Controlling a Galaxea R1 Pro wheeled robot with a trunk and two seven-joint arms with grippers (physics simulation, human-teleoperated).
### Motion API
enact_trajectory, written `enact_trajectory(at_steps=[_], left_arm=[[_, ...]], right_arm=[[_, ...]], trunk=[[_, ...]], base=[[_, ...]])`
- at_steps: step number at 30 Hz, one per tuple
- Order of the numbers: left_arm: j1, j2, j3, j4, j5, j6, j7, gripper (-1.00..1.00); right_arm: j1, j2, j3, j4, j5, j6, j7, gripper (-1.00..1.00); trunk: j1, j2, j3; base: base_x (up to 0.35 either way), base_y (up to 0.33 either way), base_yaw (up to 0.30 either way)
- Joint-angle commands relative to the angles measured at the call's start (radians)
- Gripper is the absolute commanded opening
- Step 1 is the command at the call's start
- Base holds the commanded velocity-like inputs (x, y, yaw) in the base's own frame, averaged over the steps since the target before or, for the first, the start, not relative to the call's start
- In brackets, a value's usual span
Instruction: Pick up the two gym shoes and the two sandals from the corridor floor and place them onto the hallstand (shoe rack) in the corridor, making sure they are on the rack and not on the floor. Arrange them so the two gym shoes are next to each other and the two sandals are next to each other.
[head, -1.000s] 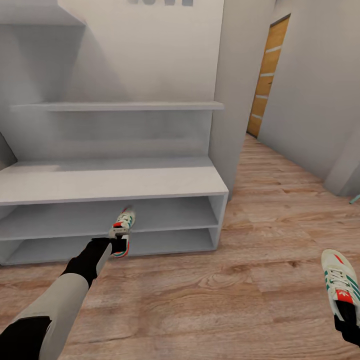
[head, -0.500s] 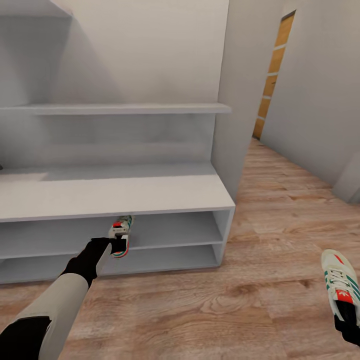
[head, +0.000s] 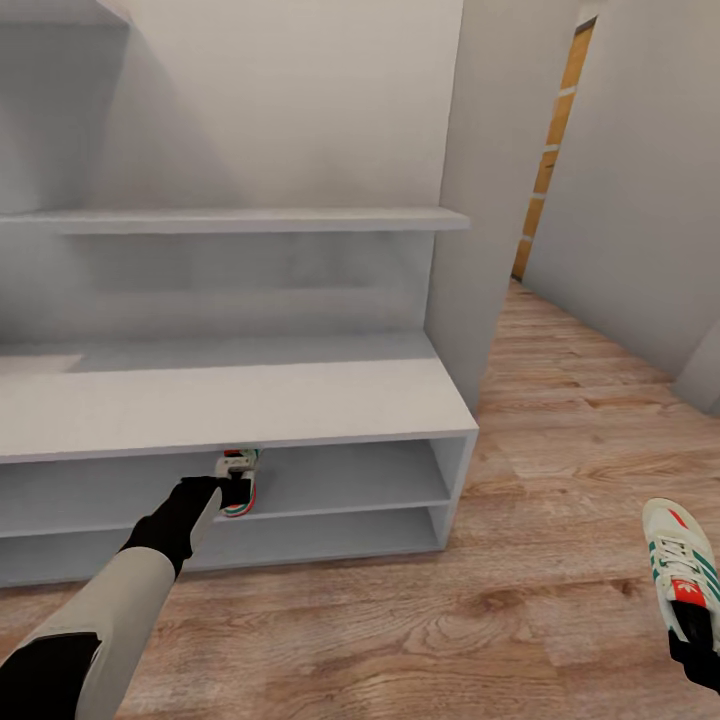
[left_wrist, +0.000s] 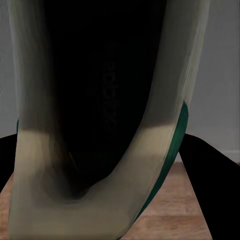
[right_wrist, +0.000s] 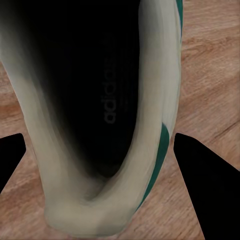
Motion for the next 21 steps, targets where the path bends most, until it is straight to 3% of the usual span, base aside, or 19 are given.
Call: enact_trajectory(at_steps=[1, 21], left_arm=[[0.0, 0.0, 0.002, 0.0, 0.0, 0.005, 0.001, -1.0], [0.0, -0.001, 0.002, 0.01, 0.0, 0.001, 0.003, -1.0]], right_arm=[[-0.001, 0.001, -0.007, 0.001, 0.01, -0.004, 0.007, -1.0], [-0.001, 0.001, -0.007, 0.001, 0.01, -0.004, 0.007, -1.0]], trunk=[[0.0, 0.0, -0.001], [0.0, 0.0, -0.001]], base=[[0.007, 0.0, 0.0], [0.001, 0.0, 0.0]])
